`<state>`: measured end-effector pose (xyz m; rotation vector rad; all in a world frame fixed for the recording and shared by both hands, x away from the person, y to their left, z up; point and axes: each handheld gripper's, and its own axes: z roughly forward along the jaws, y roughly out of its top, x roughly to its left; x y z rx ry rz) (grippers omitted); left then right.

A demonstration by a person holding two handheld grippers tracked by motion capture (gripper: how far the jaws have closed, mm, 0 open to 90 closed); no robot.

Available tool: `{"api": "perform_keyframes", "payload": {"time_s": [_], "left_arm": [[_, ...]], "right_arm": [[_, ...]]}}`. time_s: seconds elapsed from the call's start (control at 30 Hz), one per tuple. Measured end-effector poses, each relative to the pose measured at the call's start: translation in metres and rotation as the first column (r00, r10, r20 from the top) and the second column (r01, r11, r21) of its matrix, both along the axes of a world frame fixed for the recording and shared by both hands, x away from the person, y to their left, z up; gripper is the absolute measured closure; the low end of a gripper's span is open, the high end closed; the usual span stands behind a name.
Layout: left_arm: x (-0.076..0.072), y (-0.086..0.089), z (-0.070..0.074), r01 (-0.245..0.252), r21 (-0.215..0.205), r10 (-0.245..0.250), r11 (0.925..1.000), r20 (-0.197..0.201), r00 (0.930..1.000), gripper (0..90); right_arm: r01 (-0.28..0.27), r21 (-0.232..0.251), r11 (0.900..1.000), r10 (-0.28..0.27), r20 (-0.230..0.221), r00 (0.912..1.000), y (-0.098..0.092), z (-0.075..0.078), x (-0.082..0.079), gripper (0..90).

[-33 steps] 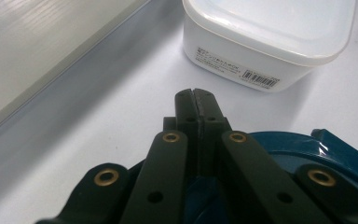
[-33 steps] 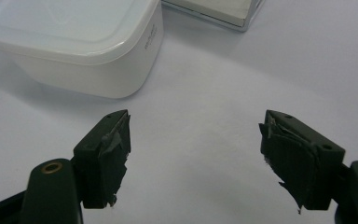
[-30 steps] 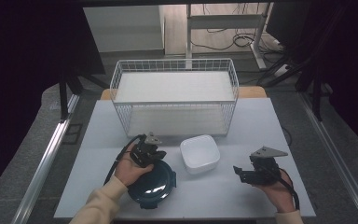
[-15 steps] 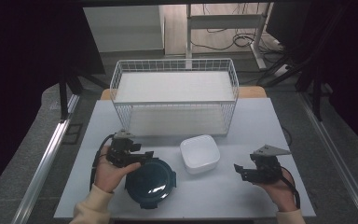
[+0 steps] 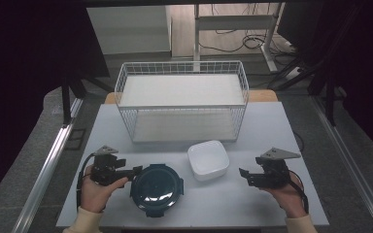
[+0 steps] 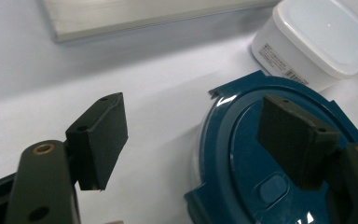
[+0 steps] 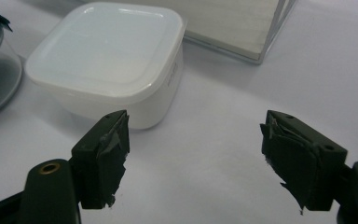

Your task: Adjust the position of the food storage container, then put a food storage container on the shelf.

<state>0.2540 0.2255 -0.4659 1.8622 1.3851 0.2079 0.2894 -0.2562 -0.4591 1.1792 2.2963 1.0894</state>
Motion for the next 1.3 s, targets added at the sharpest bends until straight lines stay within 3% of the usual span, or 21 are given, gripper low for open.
{"api": "perform_keyframes", "payload": {"time_s": [0.07, 0.23, 0.37, 0.5, 0.6, 0.7, 0.93, 1.3], "left_arm": [[-0.001, 0.006, -0.003, 0.001, -0.007, -0.001, 1.0000, -0.001, 1.0000, 22.8], [0.000, 0.009, -0.006, -0.004, -0.018, 0.004, 0.9998, -0.007, 1.0000, 21.7], [-0.001, 0.004, -0.006, 0.018, -0.006, -0.018, 0.9998, -0.005, 0.9998, 20.5], [-0.006, 0.000, -0.003, 0.021, -0.003, -0.021, 0.9998, 0.010, 0.9997, 18.9], [-0.007, 0.003, 0.001, 0.015, -0.026, -0.014, 0.9995, 0.021, 0.9997, 18.5], [-0.007, 0.004, 0.003, 0.021, -0.048, -0.019, 0.9986, 0.025, 0.9995, 18.5], [-0.004, 0.010, -0.002, 0.037, -0.104, -0.038, 0.9939, -0.004, 0.9993, 18.3], [-0.004, 0.009, -0.001, 0.061, -0.133, -0.065, 0.9892, -0.022, 0.9977, 17.3]], "right_arm": [[-0.004, 0.028, 1.000, 0.004, -0.003, 1.0000, 0.001, 0.001, 0.001, 23.0], [-0.001, 0.037, 0.999, 0.001, -0.013, 0.9999, 0.003, 0.001, -0.001, 22.7], [0.002, 0.040, 0.999, -0.002, -0.006, 1.0000, 0.004, 0.003, -0.007, 22.4], [-0.005, 0.078, 0.997, 0.005, 0.004, 1.0000, 0.009, 0.013, -0.013, 21.4], [-0.005, 0.125, 0.992, 0.008, -0.025, 0.9997, 0.017, 0.015, -0.017, 20.2], [-0.011, 0.140, 0.990, 0.017, -0.039, 0.9991, 0.021, 0.014, -0.018, 19.8], [-0.008, 0.184, 0.983, 0.026, -0.094, 0.9952, 0.035, 0.013, -0.018, 19.2], [-0.042, 0.227, 0.973, 0.081, -0.165, 0.9829, 0.066, 0.006, -0.026, 16.8]]}}
